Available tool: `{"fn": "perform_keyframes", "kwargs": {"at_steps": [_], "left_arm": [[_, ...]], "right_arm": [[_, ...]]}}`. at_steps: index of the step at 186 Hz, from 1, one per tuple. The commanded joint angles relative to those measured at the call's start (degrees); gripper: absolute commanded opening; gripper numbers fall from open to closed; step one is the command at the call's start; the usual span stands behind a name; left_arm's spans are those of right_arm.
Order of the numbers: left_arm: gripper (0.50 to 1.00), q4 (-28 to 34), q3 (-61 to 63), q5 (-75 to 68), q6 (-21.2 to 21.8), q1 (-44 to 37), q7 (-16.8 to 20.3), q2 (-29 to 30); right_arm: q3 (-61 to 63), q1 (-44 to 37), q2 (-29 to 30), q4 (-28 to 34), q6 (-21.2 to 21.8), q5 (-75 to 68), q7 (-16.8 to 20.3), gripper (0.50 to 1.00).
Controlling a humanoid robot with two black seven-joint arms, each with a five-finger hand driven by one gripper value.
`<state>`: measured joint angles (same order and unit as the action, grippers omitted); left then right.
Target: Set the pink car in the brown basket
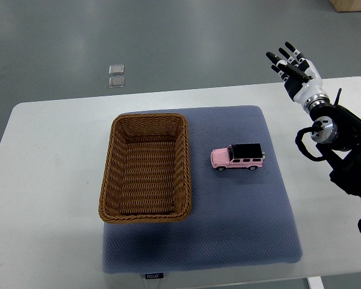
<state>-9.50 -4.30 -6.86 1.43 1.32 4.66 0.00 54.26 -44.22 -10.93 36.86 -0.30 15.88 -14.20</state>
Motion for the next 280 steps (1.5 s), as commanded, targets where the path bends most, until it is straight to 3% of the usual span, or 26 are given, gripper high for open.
{"fn": "perform_keyframes", "kwargs": {"at_steps": [1, 39, 92, 117, 144, 202, 280], "left_arm": [[1.0, 0.0, 0.0, 0.0, -0.03, 0.0, 0.0, 0.0], [1.0, 0.0, 0.0, 0.0, -0.03, 0.0, 0.0, 0.0], [1.0, 0.0, 0.0, 0.0, -0.03, 0.0, 0.0, 0.0], [1.0, 0.0, 0.0, 0.0, -0.03, 0.0, 0.0, 0.0], [1.0, 0.0, 0.0, 0.0, 0.06, 0.0, 0.0, 0.0], [1.0, 0.0, 0.0, 0.0, 0.06, 0.0, 0.0, 0.0], [1.0, 0.0, 0.0, 0.0, -0.03, 0.0, 0.0, 0.0]], "right_arm": [[-6.53, -2.09, -1.81, 0.66, 0.13, 1.44, 1.28, 0.911], [-23.15, -8.78, -10.87, 6.03, 3.47, 6.45, 1.46, 0.911], [-42.4, -20.47, -20.63, 15.7, 12.26, 23.15, 1.55, 0.911], [-47.23, -24.77, -24.14, 23.43, 17.88, 34.39, 4.8, 0.911], [-51.97, -28.2, -24.93, 26.95, 21.4, 40.2, 6.47, 0.909], [-58.66, -29.69, -24.84, 29.23, 20.96, 39.58, 17.37, 0.907], [-61.29, -27.76, -22.39, 32.75, 17.71, 35.72, 19.65, 0.905]]}}
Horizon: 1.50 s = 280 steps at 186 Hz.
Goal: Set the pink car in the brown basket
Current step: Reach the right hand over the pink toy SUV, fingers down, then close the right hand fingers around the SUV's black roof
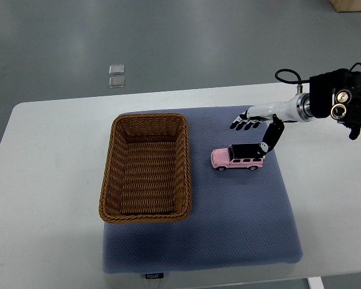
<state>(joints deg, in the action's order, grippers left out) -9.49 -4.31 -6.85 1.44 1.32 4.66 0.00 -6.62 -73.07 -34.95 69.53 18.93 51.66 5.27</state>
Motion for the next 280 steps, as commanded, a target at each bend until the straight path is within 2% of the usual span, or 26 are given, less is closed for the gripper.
{"fn": "perform_keyframes", "kwargs": {"at_steps": [1, 27, 87, 170, 201, 255, 262, 280], "left_arm": [[1.0, 0.0, 0.0, 0.0, -0.03, 0.0, 0.0, 0.0], [1.0, 0.0, 0.0, 0.0, -0.03, 0.0, 0.0, 0.0], [1.0, 0.0, 0.0, 0.0, 0.06, 0.0, 0.0, 0.0], [1.0, 0.0, 0.0, 0.0, 0.06, 0.0, 0.0, 0.0], [1.0, 0.0, 0.0, 0.0, 0.06, 0.0, 0.0, 0.0], [1.0, 0.0, 0.0, 0.0, 0.06, 0.0, 0.0, 0.0], [1.0, 0.0, 0.0, 0.0, 0.06, 0.0, 0.0, 0.0], [1.0, 0.0, 0.0, 0.0, -0.03, 0.0, 0.0, 0.0]], "right_arm": [[-0.41, 1.09, 1.64, 0.08, -1.53, -0.07, 0.18, 0.905], [-0.41, 2.32, 4.27, -1.24, -3.73, 0.37, 0.18, 0.905], [-1.55, 3.2, 8.32, -7.65, -5.22, 5.2, 0.18, 0.905], [-1.64, 3.73, 9.11, -7.3, -4.96, 8.01, 0.18, 0.893], [-1.64, 4.08, 9.2, -7.39, -4.52, 8.1, 0.18, 0.797], [-1.72, 3.99, 8.76, -7.13, -3.38, 8.1, 0.09, 0.705], [-1.72, 3.9, 8.67, -6.95, -2.94, 8.1, 0.09, 0.638], [-1.72, 3.55, 8.49, -6.78, -1.97, 8.01, 0.09, 0.511]]}}
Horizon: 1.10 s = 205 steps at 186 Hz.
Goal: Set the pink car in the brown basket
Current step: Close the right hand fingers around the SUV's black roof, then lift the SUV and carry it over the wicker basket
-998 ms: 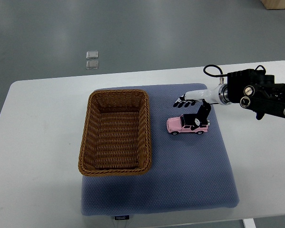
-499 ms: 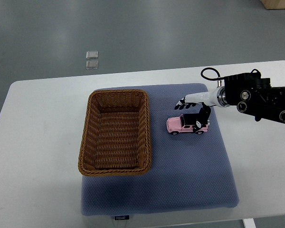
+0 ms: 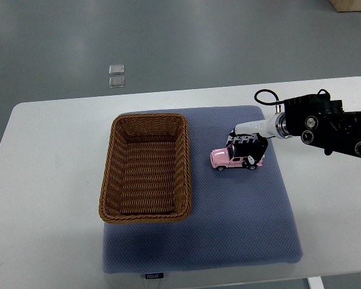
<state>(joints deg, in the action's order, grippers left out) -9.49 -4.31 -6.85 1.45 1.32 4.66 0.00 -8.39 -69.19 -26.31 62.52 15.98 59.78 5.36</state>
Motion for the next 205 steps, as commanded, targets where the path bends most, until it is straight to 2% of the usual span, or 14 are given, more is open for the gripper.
{"fn": "perform_keyframes", "kwargs": {"at_steps": [1, 2, 96, 139, 174, 205], "left_arm": [[1.0, 0.0, 0.0, 0.0, -0.04, 0.0, 0.0, 0.0], [1.0, 0.0, 0.0, 0.0, -0.04, 0.0, 0.0, 0.0], [1.0, 0.0, 0.0, 0.0, -0.04, 0.0, 0.0, 0.0], [1.0, 0.0, 0.0, 0.0, 0.04, 0.0, 0.0, 0.0], [1.0, 0.0, 0.0, 0.0, -0.04, 0.0, 0.0, 0.0], [1.0, 0.0, 0.0, 0.0, -0.04, 0.0, 0.0, 0.0]], "right_arm": [[0.04, -0.33, -0.15, 0.23, 0.98, -0.11, 0.0, 0.511], [0.04, -0.33, -0.24, 0.23, 0.98, -0.19, 0.0, 0.5], [1.01, -3.94, -5.51, 1.02, 2.13, -0.99, -0.61, 0.5], [1.01, -11.23, -4.72, 1.02, 2.21, -5.2, -0.7, 0.5], [0.92, -17.38, 2.83, 1.02, 2.04, -8.45, -0.7, 0.5], [0.92, -18.0, 11.71, 0.41, 1.86, -11.44, -0.7, 0.5]]}}
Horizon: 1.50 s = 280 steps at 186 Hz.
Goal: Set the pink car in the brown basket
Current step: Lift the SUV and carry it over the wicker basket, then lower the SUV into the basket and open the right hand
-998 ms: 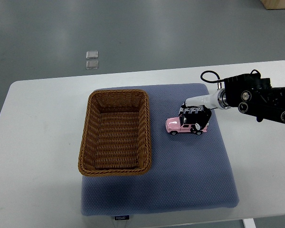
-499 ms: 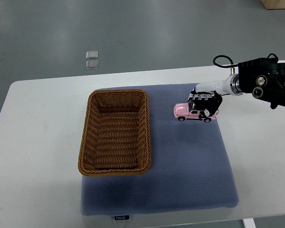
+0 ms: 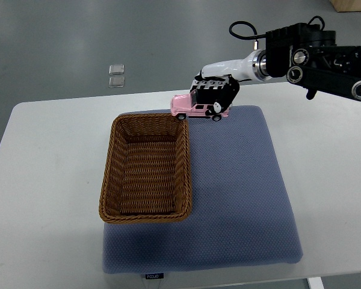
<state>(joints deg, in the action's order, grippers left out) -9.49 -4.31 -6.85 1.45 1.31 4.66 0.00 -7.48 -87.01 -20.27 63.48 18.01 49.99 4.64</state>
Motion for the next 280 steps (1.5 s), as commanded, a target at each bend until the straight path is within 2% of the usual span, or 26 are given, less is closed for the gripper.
{"fn": "perform_keyframes", "kwargs": {"at_steps": [1, 39, 84, 109, 199, 207, 215, 216, 217, 218, 219, 220, 222, 223, 224, 225, 231, 259, 280], "left_arm": [[1.0, 0.0, 0.0, 0.0, -0.05, 0.0, 0.0, 0.0], [1.0, 0.0, 0.0, 0.0, -0.05, 0.0, 0.0, 0.0], [1.0, 0.0, 0.0, 0.0, -0.05, 0.0, 0.0, 0.0], [1.0, 0.0, 0.0, 0.0, -0.05, 0.0, 0.0, 0.0], [1.0, 0.0, 0.0, 0.0, -0.05, 0.0, 0.0, 0.0], [1.0, 0.0, 0.0, 0.0, -0.05, 0.0, 0.0, 0.0], [1.0, 0.0, 0.0, 0.0, -0.05, 0.0, 0.0, 0.0], [1.0, 0.0, 0.0, 0.0, -0.05, 0.0, 0.0, 0.0], [1.0, 0.0, 0.0, 0.0, -0.05, 0.0, 0.0, 0.0], [1.0, 0.0, 0.0, 0.0, -0.05, 0.0, 0.0, 0.0], [1.0, 0.0, 0.0, 0.0, -0.05, 0.0, 0.0, 0.0], [1.0, 0.0, 0.0, 0.0, -0.05, 0.0, 0.0, 0.0], [1.0, 0.0, 0.0, 0.0, -0.05, 0.0, 0.0, 0.0], [1.0, 0.0, 0.0, 0.0, 0.04, 0.0, 0.0, 0.0], [1.0, 0.0, 0.0, 0.0, 0.04, 0.0, 0.0, 0.0], [1.0, 0.0, 0.0, 0.0, -0.05, 0.0, 0.0, 0.0], [1.0, 0.0, 0.0, 0.0, -0.05, 0.0, 0.0, 0.0], [1.0, 0.0, 0.0, 0.0, 0.04, 0.0, 0.0, 0.0], [1.0, 0.0, 0.0, 0.0, -0.05, 0.0, 0.0, 0.0]], "right_arm": [[0.0, -0.18, 5.68, -0.55, -0.16, -1.65, 0.01, 0.5], [-0.61, 3.6, 15.08, -3.98, -0.95, -0.86, 0.01, 0.5], [-0.7, 7.55, 19.22, -7.41, -1.48, -0.07, 0.1, 0.5], [-0.7, 9.92, 20.27, -9.61, -1.92, 1.77, 0.1, 0.5], [-0.7, 12.47, 20.27, -10.57, -2.98, 3.53, 0.1, 0.5], [-0.7, 12.47, 20.27, -10.57, -3.5, 3.53, 0.1, 0.547], [-0.7, 12.39, 20.27, -10.66, -4.21, 3.53, 0.01, 0.619], [-0.7, 12.47, 20.27, -10.66, -4.38, 3.53, 0.01, 0.643], [-0.7, 12.47, 20.27, -10.66, -4.38, 3.53, 0.01, 0.643], [-0.7, 12.39, 20.27, -10.66, -4.47, 3.53, 0.01, 0.672], [-0.7, 12.39, 20.27, -10.66, -4.47, 3.53, 0.01, 0.672], [-0.7, 12.39, 20.27, -10.66, -4.56, 3.44, 0.01, 0.704], [-0.7, 12.39, 20.27, -10.66, -4.56, 3.44, 0.01, 0.705], [-0.7, 12.39, 20.27, -10.66, -4.64, 3.44, 0.01, 0.735], [-0.7, 12.39, 20.27, -10.66, -4.65, 3.44, 0.01, 0.735], [-0.7, 12.39, 20.27, -10.66, -4.73, 3.36, 0.01, 0.762], [-0.7, 12.39, 20.27, -10.57, -4.73, 3.36, -0.07, 0.811], [-0.7, 12.3, 20.27, -10.57, -4.47, 3.18, -0.16, 0.846], [-0.61, 12.3, 20.27, -10.57, -4.56, 3.18, -0.16, 0.852]]}}
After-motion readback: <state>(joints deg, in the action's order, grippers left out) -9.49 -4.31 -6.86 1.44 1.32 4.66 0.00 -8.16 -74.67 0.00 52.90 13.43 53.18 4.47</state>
